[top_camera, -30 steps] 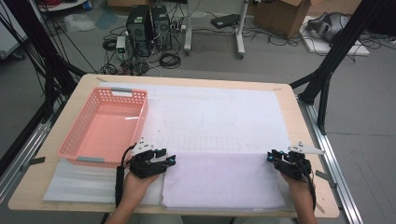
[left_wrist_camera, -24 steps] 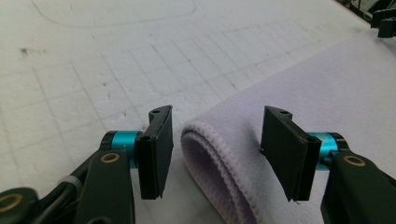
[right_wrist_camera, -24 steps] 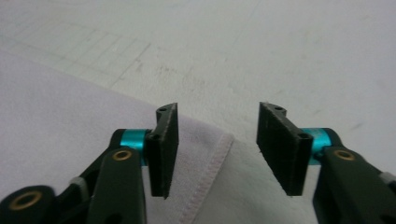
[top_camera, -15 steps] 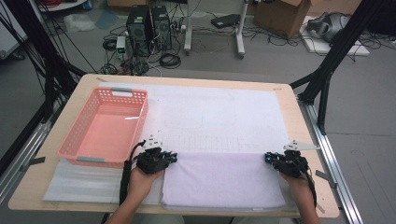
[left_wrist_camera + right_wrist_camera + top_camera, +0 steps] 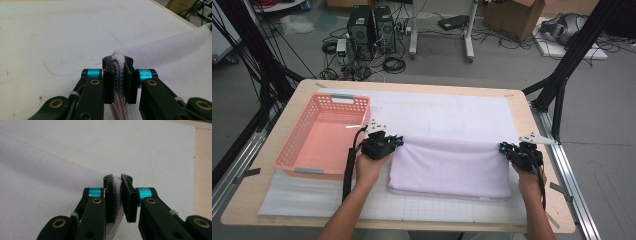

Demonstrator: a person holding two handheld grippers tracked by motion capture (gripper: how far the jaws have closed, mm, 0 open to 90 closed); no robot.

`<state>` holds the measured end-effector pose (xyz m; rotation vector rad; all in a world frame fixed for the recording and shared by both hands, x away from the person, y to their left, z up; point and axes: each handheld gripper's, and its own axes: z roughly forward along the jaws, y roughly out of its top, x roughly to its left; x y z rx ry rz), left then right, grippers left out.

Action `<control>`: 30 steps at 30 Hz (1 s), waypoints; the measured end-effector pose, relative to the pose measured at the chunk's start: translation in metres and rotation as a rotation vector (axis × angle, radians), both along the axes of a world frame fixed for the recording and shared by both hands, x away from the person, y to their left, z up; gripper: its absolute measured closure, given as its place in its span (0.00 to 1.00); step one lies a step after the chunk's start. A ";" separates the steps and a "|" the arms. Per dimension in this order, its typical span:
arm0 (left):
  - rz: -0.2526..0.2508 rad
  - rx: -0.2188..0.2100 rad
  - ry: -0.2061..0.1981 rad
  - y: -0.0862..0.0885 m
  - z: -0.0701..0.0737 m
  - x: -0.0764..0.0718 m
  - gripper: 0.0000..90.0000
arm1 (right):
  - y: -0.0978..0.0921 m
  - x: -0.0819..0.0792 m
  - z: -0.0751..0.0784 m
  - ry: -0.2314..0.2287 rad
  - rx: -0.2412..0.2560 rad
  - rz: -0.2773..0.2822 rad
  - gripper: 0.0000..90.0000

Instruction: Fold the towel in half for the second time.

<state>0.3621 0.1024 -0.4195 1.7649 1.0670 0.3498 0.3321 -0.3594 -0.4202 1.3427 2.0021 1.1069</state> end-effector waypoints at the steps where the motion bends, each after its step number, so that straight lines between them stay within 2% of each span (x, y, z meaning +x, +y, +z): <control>1: 0.005 0.000 0.006 0.000 0.000 0.003 0.90 | 0.000 0.003 0.000 0.003 -0.003 -0.003 0.92; 5: 0.031 -0.006 0.032 -0.002 -0.006 0.007 0.87 | 0.004 0.011 -0.003 0.013 -0.005 -0.029 0.90; 6: 0.033 0.004 0.035 -0.003 -0.006 0.006 0.83 | 0.006 0.012 -0.004 0.018 -0.010 -0.032 0.88; 9: 0.043 -0.002 0.027 -0.003 -0.006 -0.001 0.63 | 0.007 0.010 -0.003 0.028 -0.005 -0.037 0.75; 10: 0.038 -0.001 0.020 -0.001 -0.006 -0.005 0.61 | 0.007 0.008 -0.002 0.028 -0.004 -0.035 0.72; 14: 0.003 0.014 0.026 0.001 -0.007 -0.016 0.58 | 0.003 -0.006 0.005 0.010 0.018 -0.032 0.66; 16: -0.009 -0.007 0.021 0.003 -0.008 -0.024 0.58 | 0.001 -0.014 0.007 0.011 0.025 -0.017 0.65; 18: -0.025 0.011 0.031 0.003 -0.010 -0.031 0.57 | -0.002 -0.025 0.006 0.018 0.030 -0.003 0.65; 21: -0.027 0.007 0.043 0.007 -0.013 -0.041 0.57 | -0.006 -0.041 0.000 0.035 0.041 0.011 0.65; 24: -0.036 0.003 0.075 0.011 -0.019 -0.055 0.56 | -0.009 -0.057 -0.006 0.056 0.054 0.027 0.64; 26: -0.048 0.001 0.093 0.013 -0.024 -0.062 0.56 | -0.010 -0.066 -0.008 0.066 0.039 0.032 0.64; 30: -0.083 0.003 0.112 0.016 -0.030 -0.075 0.63 | -0.011 -0.086 -0.010 0.096 0.066 0.047 0.64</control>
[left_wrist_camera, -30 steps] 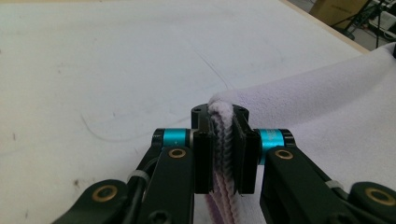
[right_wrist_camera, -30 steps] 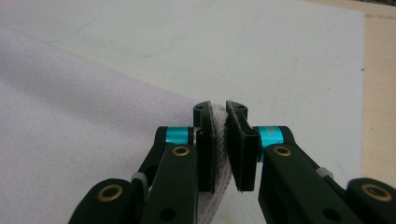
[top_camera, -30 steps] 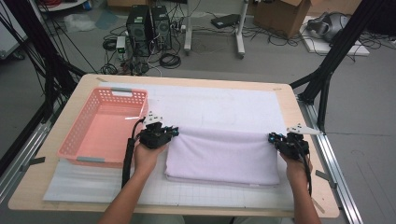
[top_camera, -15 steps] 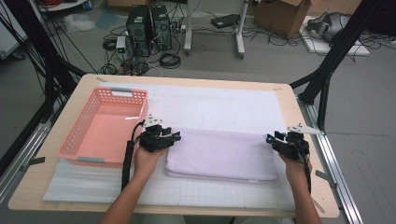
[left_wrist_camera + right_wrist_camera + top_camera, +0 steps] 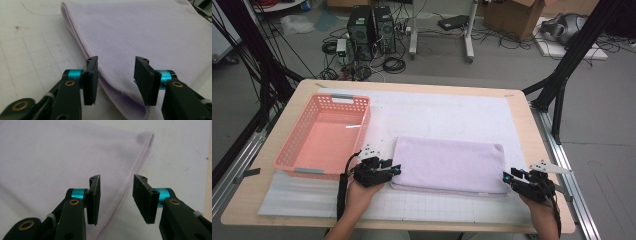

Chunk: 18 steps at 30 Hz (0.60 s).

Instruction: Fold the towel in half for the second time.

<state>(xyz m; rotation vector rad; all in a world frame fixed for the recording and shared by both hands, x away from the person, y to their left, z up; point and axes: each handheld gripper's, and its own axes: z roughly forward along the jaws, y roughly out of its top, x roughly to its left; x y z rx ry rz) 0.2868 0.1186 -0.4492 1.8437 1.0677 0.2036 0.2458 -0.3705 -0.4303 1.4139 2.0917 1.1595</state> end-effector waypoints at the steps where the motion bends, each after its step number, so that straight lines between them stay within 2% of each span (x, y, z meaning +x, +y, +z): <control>1: -0.020 0.006 0.013 0.000 -0.001 -0.002 0.72 | 0.001 -0.005 -0.001 0.007 0.010 0.008 0.64; 2: -0.033 0.014 0.025 0.000 -0.002 -0.003 0.82 | 0.001 -0.009 -0.001 0.019 0.020 0.013 0.64; 4: -0.044 0.011 0.033 0.000 -0.003 -0.007 0.89 | 0.003 -0.015 -0.003 0.038 0.021 0.015 0.66; 6: -0.039 0.019 0.031 0.000 -0.003 -0.010 0.93 | 0.004 -0.018 -0.007 0.066 0.014 0.030 0.74; 7: -0.037 0.021 0.028 0.000 -0.002 -0.011 0.94 | 0.005 -0.019 -0.010 0.085 0.006 0.034 0.87; 8: -0.033 0.020 0.023 0.001 -0.001 -0.012 0.94 | 0.004 -0.020 -0.010 0.083 0.007 0.044 0.93; 13: -0.024 -0.004 0.007 0.006 0.004 -0.023 0.95 | 0.004 -0.027 0.003 0.015 0.002 0.037 0.96; 17: -0.037 -0.003 0.013 0.007 0.000 -0.027 0.93 | 0.003 -0.032 0.000 0.040 -0.001 0.038 0.95; 18: -0.027 -0.001 0.008 0.007 -0.001 -0.027 0.91 | 0.003 -0.032 -0.001 0.047 -0.007 0.035 0.94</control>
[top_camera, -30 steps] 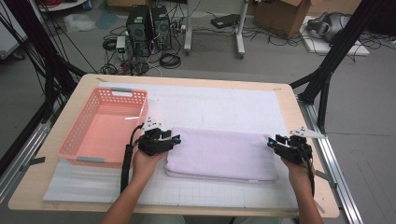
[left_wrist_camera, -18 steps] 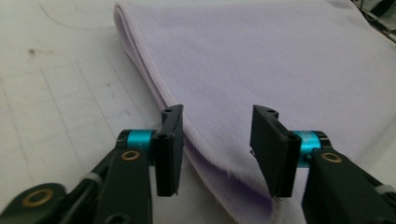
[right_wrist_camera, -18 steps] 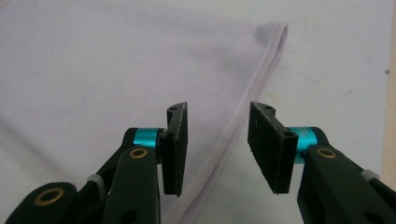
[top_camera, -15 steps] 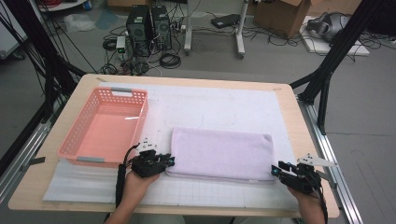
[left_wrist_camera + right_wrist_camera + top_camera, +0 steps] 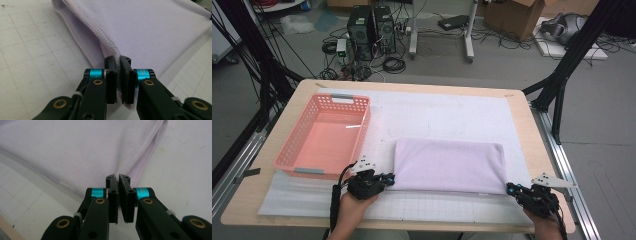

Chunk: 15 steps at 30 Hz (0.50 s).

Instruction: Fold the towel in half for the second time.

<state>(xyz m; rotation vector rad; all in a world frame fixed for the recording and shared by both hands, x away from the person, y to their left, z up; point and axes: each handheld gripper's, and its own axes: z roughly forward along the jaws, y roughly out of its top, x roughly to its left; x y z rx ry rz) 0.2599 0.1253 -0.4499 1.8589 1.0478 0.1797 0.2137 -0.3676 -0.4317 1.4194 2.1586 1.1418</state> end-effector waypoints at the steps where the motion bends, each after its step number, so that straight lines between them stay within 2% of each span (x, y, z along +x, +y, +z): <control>1: 0.019 0.006 -0.006 0.000 0.000 0.001 0.82 | 0.000 0.001 -0.001 0.004 -0.001 -0.003 0.90; 2: 0.028 0.003 -0.014 0.000 0.000 0.001 0.72 | 0.000 0.001 -0.002 -0.001 0.000 -0.016 0.78; 5: 0.045 -0.008 -0.075 0.002 0.004 0.000 0.57 | -0.004 0.000 0.003 -0.052 0.021 -0.060 0.65; 7: 0.044 -0.042 -0.111 0.003 0.007 0.000 0.51 | -0.008 -0.002 0.007 -0.098 0.035 -0.086 0.56; 10: 0.038 -0.058 -0.151 0.003 0.009 0.000 0.45 | -0.013 -0.004 0.009 -0.154 0.030 -0.088 0.50; 15: 0.023 -0.064 -0.220 0.002 0.013 -0.004 0.39 | -0.011 -0.005 0.012 -0.197 0.012 -0.062 0.44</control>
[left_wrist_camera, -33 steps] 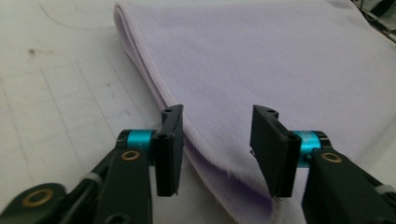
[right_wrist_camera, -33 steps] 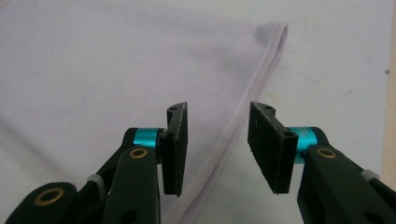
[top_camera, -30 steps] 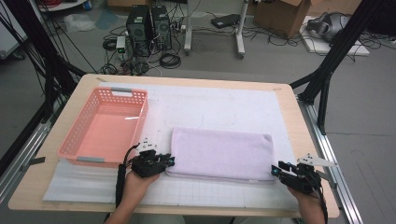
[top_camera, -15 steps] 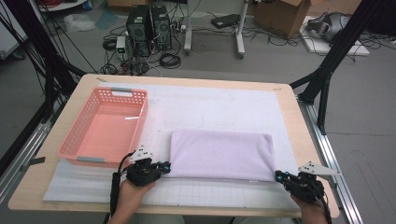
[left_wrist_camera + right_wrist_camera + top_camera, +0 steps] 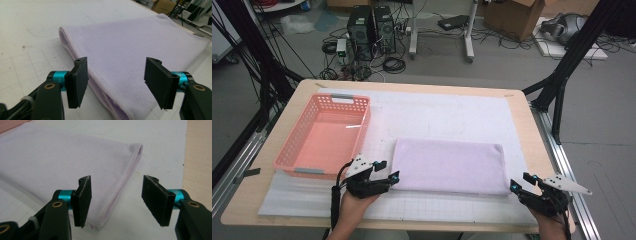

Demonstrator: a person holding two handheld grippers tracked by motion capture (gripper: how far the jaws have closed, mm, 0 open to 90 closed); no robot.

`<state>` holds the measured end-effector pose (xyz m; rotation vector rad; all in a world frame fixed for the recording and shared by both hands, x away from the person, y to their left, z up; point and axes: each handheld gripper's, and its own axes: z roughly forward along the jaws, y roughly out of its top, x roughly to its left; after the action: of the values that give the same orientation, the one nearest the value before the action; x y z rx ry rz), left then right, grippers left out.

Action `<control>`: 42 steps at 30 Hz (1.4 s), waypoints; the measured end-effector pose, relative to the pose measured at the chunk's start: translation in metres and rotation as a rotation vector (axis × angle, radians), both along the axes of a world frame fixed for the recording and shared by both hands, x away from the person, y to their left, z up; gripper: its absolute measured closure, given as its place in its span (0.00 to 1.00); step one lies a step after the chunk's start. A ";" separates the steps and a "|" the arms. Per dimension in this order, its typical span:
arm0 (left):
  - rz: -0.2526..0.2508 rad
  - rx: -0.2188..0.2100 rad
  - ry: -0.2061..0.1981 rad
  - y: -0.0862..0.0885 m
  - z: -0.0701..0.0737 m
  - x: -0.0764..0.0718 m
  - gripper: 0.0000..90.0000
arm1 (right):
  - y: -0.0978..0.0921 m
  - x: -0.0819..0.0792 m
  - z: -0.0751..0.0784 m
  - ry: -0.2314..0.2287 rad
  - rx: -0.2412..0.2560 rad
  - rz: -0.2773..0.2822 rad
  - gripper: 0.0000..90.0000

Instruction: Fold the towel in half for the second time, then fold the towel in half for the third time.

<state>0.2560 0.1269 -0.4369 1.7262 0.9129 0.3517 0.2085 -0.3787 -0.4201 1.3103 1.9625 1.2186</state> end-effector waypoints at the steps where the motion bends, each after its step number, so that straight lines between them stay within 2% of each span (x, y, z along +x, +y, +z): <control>1: -0.002 0.003 -0.017 0.000 0.001 -0.001 0.37 | 0.001 0.000 0.000 -0.008 -0.006 0.005 0.41; 4: -0.020 -0.020 -0.041 0.003 0.003 -0.001 0.29 | 0.005 0.002 0.000 -0.017 -0.030 0.021 0.37; 6: 0.000 -0.020 -0.040 0.004 0.003 0.000 0.24 | 0.007 0.002 -0.001 -0.017 -0.037 0.027 0.33; 7: 0.013 -0.016 -0.039 0.005 0.003 0.000 0.24 | 0.008 0.002 -0.001 -0.016 -0.038 0.033 0.32; 13: 0.012 -0.022 -0.050 0.007 0.003 -0.001 0.24 | 0.010 0.005 -0.001 -0.042 -0.044 0.036 0.27; 18: 0.019 -0.017 -0.054 0.008 0.003 -0.001 0.25 | 0.012 0.006 -0.002 -0.029 -0.044 0.037 0.26; 36: 0.027 0.000 -0.005 0.006 -0.003 0.001 0.26 | 0.011 0.009 -0.004 -0.020 -0.042 0.029 0.26; 42: 0.031 0.012 0.011 0.006 -0.004 -0.002 0.26 | 0.013 0.011 -0.004 -0.018 -0.058 0.047 0.26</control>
<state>0.2542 0.1330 -0.4406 1.7282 0.9480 0.3685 0.2194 -0.3655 -0.4245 1.2276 2.0110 1.1819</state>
